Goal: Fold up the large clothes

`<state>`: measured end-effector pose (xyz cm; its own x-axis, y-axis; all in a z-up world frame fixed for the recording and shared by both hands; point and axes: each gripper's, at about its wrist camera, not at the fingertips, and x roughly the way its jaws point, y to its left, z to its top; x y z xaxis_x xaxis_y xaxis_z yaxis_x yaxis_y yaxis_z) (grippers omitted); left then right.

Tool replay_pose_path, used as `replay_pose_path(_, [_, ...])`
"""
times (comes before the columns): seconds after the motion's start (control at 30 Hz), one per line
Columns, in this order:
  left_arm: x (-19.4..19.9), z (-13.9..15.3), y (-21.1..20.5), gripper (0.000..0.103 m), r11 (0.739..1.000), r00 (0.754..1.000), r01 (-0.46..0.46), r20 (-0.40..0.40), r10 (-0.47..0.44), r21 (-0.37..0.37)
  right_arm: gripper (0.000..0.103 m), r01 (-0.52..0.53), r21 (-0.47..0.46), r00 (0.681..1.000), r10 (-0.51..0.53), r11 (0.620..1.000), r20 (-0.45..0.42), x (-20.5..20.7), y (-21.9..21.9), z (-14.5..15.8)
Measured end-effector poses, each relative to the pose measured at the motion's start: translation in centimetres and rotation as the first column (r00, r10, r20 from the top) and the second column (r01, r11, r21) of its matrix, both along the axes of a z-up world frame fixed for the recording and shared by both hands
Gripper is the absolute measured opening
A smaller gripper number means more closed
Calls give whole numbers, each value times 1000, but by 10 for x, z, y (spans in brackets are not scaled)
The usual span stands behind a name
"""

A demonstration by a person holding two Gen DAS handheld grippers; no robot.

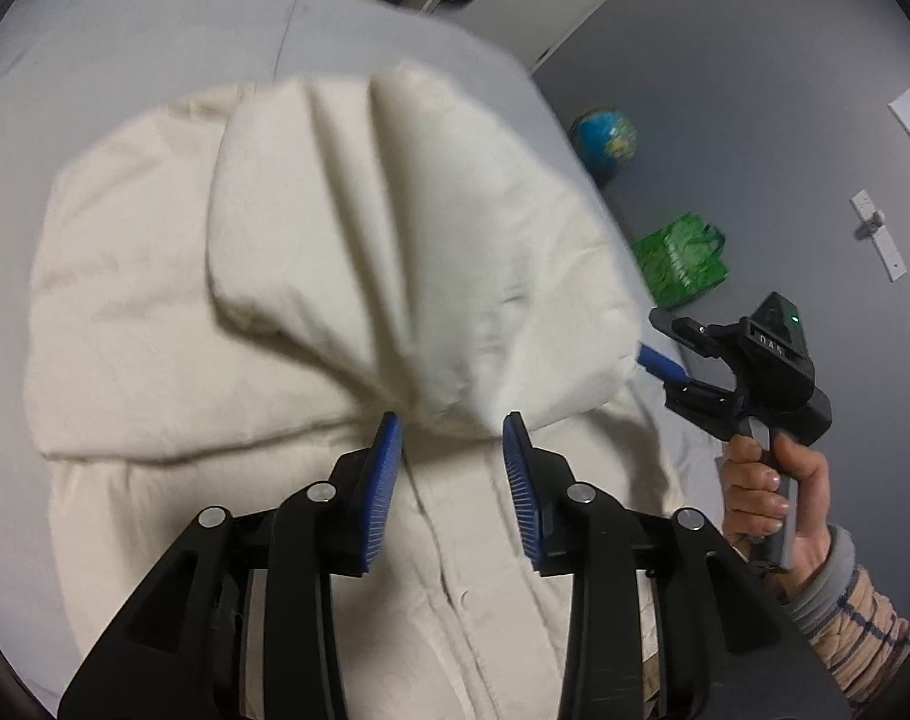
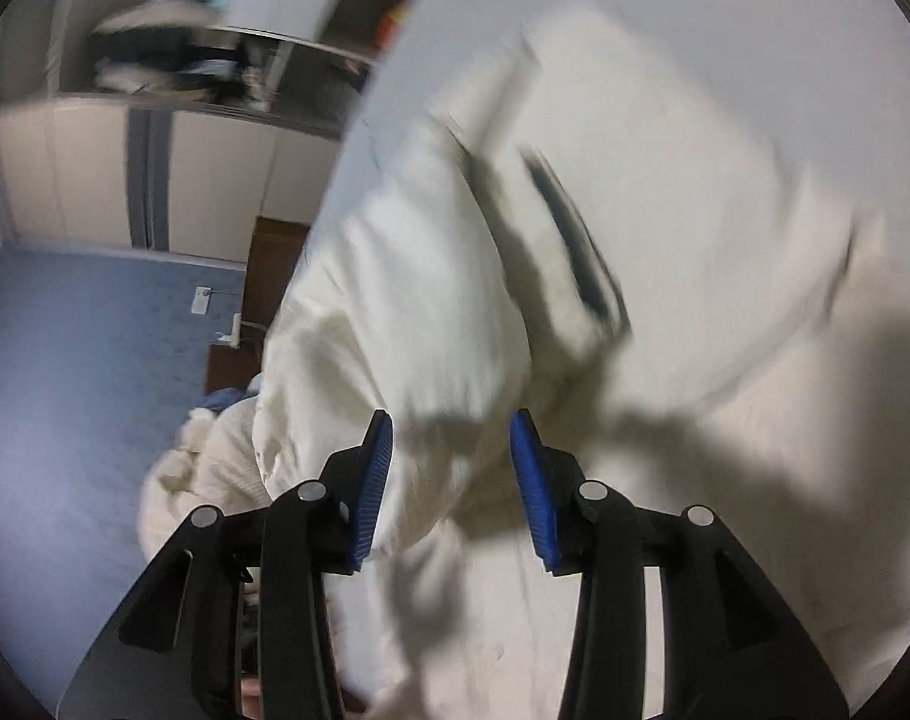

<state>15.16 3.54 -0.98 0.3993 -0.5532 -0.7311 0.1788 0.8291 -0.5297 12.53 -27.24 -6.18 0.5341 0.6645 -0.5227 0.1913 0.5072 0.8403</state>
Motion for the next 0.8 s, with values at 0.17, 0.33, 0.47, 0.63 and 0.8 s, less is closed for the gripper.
replay_pose_path(0.17, [9,25,2,43,1000,998,-17,61,18,-5,38,-66,-97,984,81,993,159,9,25,40])
replay_pose_path(0.33, [26,27,2,43,997,995,-72,71,74,-30,38,-192,-233,955,237,953,180,26,76,44])
replay_pose_path(0.47, [37,22,-9,17,998,996,-65,63,66,-26,38,-260,-289,929,320,921,184,27,99,44])
replay_pose_path(0.63, [28,7,-1,12,997,997,-74,34,74,-2,17,-279,-400,916,367,873,160,21,105,35])
replay_pose_path(0.8, [22,-33,11,11,997,995,-77,-59,78,17,17,-316,-317,933,353,894,68,15,92,7])
